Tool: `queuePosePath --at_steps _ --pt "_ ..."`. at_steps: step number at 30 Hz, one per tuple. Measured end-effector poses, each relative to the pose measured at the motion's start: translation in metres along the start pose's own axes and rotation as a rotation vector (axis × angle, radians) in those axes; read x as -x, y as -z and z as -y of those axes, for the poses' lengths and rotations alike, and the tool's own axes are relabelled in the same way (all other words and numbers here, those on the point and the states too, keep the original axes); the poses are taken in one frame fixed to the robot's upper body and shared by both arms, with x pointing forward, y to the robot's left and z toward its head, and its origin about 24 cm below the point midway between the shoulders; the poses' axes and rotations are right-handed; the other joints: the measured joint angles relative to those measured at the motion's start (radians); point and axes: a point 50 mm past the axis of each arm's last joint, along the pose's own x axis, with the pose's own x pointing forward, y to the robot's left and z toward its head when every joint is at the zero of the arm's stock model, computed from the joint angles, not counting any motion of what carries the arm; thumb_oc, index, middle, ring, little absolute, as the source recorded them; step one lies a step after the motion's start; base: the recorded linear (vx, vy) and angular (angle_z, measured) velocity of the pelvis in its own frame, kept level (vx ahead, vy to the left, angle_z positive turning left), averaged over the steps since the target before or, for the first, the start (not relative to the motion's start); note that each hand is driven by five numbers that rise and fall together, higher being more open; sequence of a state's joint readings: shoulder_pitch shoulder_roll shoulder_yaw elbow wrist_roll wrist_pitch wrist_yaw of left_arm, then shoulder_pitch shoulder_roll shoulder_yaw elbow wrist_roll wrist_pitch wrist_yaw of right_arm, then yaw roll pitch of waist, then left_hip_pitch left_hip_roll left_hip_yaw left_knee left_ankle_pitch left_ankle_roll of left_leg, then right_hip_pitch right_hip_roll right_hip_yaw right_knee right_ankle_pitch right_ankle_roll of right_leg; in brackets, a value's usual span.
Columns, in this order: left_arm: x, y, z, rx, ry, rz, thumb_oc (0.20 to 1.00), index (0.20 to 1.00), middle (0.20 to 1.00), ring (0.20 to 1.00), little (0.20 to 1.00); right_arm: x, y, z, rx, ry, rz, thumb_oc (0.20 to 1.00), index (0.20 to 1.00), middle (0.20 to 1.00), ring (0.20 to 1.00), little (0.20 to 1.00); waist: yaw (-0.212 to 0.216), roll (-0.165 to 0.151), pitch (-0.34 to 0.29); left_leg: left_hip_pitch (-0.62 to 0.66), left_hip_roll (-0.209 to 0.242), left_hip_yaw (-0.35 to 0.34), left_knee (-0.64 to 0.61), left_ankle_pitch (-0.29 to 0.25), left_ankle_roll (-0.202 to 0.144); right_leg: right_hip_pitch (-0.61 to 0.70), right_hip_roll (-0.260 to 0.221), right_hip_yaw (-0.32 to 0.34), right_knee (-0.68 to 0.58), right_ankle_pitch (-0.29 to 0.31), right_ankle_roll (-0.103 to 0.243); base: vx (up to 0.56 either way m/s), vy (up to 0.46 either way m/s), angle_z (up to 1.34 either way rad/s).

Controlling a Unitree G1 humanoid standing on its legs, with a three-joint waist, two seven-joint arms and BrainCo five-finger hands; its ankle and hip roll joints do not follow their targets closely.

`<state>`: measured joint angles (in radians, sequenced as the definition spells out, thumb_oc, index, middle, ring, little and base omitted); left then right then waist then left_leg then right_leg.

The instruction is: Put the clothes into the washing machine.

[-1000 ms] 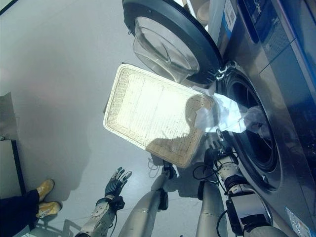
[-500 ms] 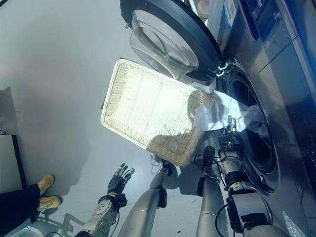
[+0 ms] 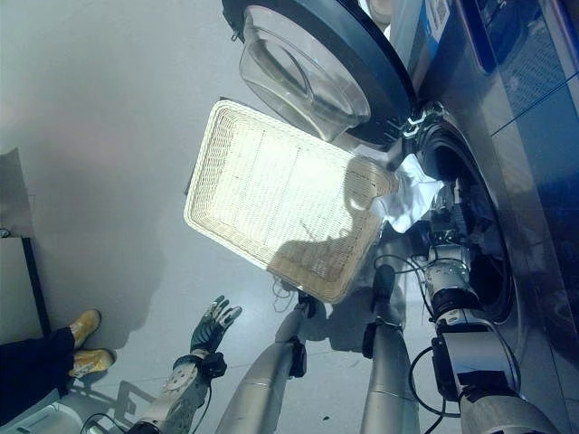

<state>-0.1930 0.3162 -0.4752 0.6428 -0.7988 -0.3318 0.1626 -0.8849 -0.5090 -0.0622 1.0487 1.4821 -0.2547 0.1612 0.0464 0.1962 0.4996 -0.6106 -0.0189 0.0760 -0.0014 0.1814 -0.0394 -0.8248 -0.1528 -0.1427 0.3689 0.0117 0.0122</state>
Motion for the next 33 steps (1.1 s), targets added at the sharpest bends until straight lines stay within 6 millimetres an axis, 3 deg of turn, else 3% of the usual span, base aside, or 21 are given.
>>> queuePosePath --at_steps 7,11,14,16,24,25,28,29,33 --pt "-0.001 -0.006 -0.002 -0.003 0.007 0.013 1.0 1.0 1.0 1.0 1.0 -0.003 -0.013 -0.019 0.013 -0.102 0.024 0.2 0.2 0.2 0.2 0.2 -0.004 0.0 0.0 -0.027 0.014 0.002 0.01 -0.006 -0.007 -0.009 0.017 -0.004 -0.03 0.021 -0.012 -0.01 -0.022 -0.03" --pt "-0.002 -0.013 -0.002 0.005 0.008 0.036 1.0 1.0 1.0 1.0 1.0 -0.002 -0.03 -0.039 -0.137 -0.183 0.146 0.2 0.2 0.2 0.2 0.2 -0.006 -0.001 0.0 -0.028 0.02 0.006 0.01 -0.007 -0.009 -0.006 0.025 -0.003 -0.045 0.031 -0.016 -0.01 0.014 -0.04" --pt "-0.002 -0.013 -0.003 0.003 0.006 0.037 1.0 1.0 1.0 1.0 1.0 0.004 -0.043 -0.036 -0.241 -0.18 0.245 0.2 0.2 0.2 0.2 0.2 -0.005 -0.001 0.001 -0.027 0.021 0.007 0.01 -0.008 -0.009 0.002 0.029 0.0 -0.063 0.042 -0.015 0.0 0.011 -0.02" --pt "-0.002 -0.013 -0.005 -0.002 0.002 0.036 1.0 1.0 1.0 1.0 1.0 0.008 -0.061 -0.023 -0.347 -0.103 0.396 0.2 0.2 0.2 0.2 0.2 -0.006 -0.001 0.001 -0.024 0.019 0.009 0.01 -0.008 -0.008 0.013 0.029 0.001 -0.08 0.053 -0.01 0.0 0.007 -0.02" --pt "-0.002 -0.017 -0.014 -0.026 -0.026 0.041 1.0 1.0 1.0 1.0 1.0 0.013 -0.079 -0.008 -0.492 0.15 0.614 0.2 0.2 0.2 0.2 0.2 -0.004 -0.005 0.003 -0.019 0.013 0.033 -0.005 -0.001 0.004 0.024 0.032 0.023 -0.134 0.091 0.001 0.0 -0.003 -0.07" --pt "-0.002 -0.018 -0.015 -0.032 -0.029 0.041 1.0 1.0 1.0 1.0 1.0 0.016 -0.082 0.002 -0.5 0.239 0.64 0.2 0.2 0.2 0.2 0.2 -0.004 -0.008 0.005 -0.014 0.013 0.033 -0.007 -0.002 0.005 0.033 0.032 0.022 -0.146 0.096 0.002 0.0 0.0 0.0" --pt "-0.002 -0.018 -0.015 -0.032 -0.029 0.041 1.0 1.0 1.0 1.0 1.0 0.016 -0.082 0.002 -0.5 0.239 0.64 0.2 0.2 0.2 0.2 0.2 -0.004 -0.008 0.005 -0.014 0.013 0.033 -0.007 -0.002 0.005 0.033 0.032 0.022 -0.146 0.096 0.002 0.0 0.0 0.0" --pt "-0.002 -0.023 -0.025 -0.065 -0.043 0.045 1.0 1.0 1.0 1.0 1.0 0.019 -0.085 0.013 -0.486 0.358 0.65 1.0 1.0 1.0 1.0 1.0 -0.004 -0.012 0.008 -0.013 0.011 0.034 -0.006 -0.007 0.013 0.041 0.031 0.024 -0.158 0.102 0.006 0.04 -0.024 0.0" --pt "-0.002 -0.029 -0.022 -0.066 -0.027 0.054 1.0 1.0 1.0 1.0 1.0 0.016 -0.083 0.009 -0.269 0.309 0.572 1.0 1.0 1.0 1.0 1.0 -0.009 -0.015 0.01 -0.011 0.005 0.035 -0.003 -0.012 0.019 0.043 0.028 0.028 -0.159 0.102 0.009 0.01 -0.013 -0.01"
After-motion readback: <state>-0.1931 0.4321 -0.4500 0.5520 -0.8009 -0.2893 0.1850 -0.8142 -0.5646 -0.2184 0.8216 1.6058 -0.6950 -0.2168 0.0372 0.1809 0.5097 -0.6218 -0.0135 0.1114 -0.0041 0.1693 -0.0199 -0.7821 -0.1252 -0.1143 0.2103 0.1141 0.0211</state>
